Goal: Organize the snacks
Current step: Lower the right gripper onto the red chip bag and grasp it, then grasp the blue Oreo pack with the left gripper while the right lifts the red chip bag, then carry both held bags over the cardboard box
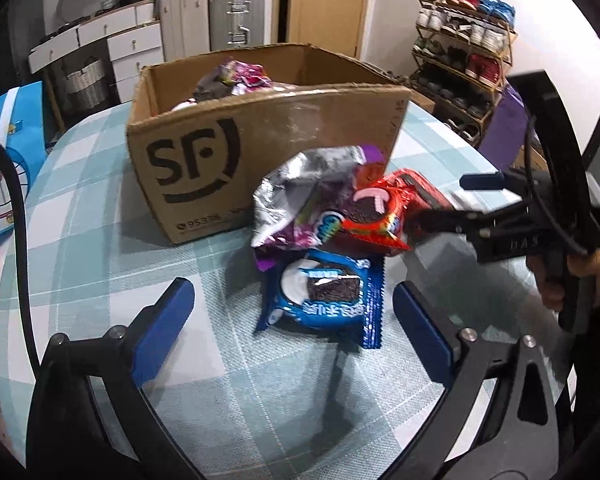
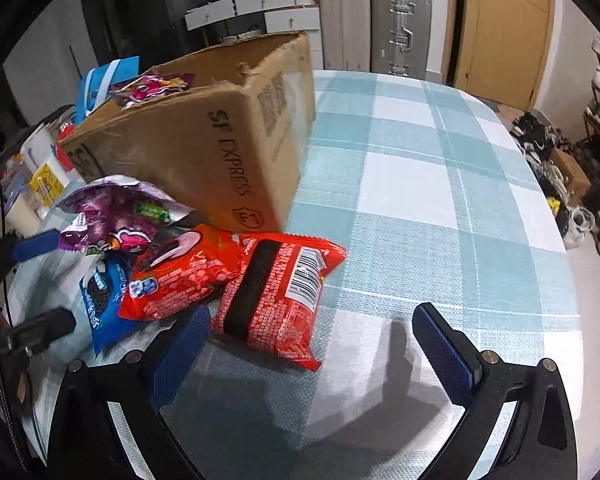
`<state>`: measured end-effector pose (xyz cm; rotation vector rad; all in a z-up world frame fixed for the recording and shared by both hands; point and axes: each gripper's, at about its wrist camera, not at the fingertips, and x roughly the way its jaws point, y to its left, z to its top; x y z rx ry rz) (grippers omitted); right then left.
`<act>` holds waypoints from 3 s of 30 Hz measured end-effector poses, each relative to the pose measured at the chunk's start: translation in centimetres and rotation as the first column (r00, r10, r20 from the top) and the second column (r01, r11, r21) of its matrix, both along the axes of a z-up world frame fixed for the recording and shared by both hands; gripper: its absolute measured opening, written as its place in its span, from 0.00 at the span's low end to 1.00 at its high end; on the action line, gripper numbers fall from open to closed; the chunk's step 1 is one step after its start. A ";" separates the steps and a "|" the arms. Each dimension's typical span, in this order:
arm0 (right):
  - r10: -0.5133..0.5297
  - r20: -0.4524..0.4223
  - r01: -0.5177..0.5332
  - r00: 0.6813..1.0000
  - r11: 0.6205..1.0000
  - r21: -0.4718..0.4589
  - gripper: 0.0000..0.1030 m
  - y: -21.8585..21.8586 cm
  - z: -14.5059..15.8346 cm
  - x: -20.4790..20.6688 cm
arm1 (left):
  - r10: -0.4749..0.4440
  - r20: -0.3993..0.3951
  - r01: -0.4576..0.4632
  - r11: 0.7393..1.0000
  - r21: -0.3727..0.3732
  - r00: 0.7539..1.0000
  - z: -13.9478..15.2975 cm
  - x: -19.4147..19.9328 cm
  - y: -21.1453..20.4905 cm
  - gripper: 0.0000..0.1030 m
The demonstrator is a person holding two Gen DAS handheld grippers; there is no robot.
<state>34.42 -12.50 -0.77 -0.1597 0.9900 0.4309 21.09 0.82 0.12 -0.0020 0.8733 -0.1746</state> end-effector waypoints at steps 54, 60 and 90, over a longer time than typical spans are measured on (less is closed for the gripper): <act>0.004 0.104 -0.014 0.995 0.996 0.094 0.41 -2.3 3.0 -0.6 | -0.007 -0.070 -0.001 0.994 -0.107 0.998 -3.4 3.0 -2.1 0.67; 0.011 0.114 -0.023 0.993 0.994 0.104 0.41 -2.3 3.5 -0.9 | -0.028 -0.055 0.025 0.997 -0.072 0.998 -3.1 2.9 -3.4 0.49; -0.015 0.204 -0.031 0.979 0.974 0.222 0.41 -3.3 6.2 -2.2 | -0.035 0.132 0.057 0.984 -0.170 0.991 5.1 -2.0 1.3 0.43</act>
